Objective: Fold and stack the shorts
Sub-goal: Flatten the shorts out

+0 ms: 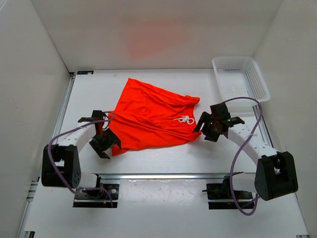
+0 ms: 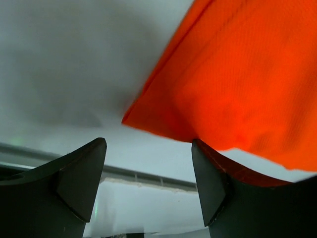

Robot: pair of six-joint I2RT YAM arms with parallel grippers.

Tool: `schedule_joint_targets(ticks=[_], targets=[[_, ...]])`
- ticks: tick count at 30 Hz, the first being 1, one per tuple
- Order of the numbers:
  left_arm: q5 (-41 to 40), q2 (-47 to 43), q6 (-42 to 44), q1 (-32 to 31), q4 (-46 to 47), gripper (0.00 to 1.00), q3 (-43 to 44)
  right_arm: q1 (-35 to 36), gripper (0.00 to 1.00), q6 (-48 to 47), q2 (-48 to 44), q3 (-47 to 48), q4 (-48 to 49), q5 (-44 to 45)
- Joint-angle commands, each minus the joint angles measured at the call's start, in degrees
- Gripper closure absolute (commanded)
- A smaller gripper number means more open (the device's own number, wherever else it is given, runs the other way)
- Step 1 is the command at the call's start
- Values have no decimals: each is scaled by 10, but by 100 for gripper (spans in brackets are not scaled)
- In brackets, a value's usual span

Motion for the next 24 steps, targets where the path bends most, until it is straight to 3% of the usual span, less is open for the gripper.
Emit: schedule_joint_targets(ticks=[1, 4, 6, 7, 8, 14, 19, 23, 24], targets=[[11, 36, -14, -4, 62, 19, -3, -2, 23, -4, -19, -8, -7, -8], [-3, 59, -19, -4, 76, 29, 9, -2, 23, -4, -24, -13, -7, -8], [-10, 71, -19, -10, 76, 44, 17, -2, 23, -4, -24, -13, -1, -13], [-10, 76, -19, -10, 76, 79, 25, -2, 23, 1, -24, -19, -1, -13], [-10, 82, -19, -10, 76, 90, 25, -2, 23, 1, -24, -19, 7, -18], [-28, 17, -12, -10, 55, 90, 62, -7, 23, 20, 11, -24, 43, -53], [-28, 7, -12, -10, 37, 90, 80, -7, 31, 26, 83, -14, 93, -69], [-28, 6, 1, -5, 16, 90, 102, -7, 100, 26, 118, -1, 90, -56], [-28, 1, 1, 1, 6, 90, 110, -7, 100, 26, 118, 5, 79, -47]])
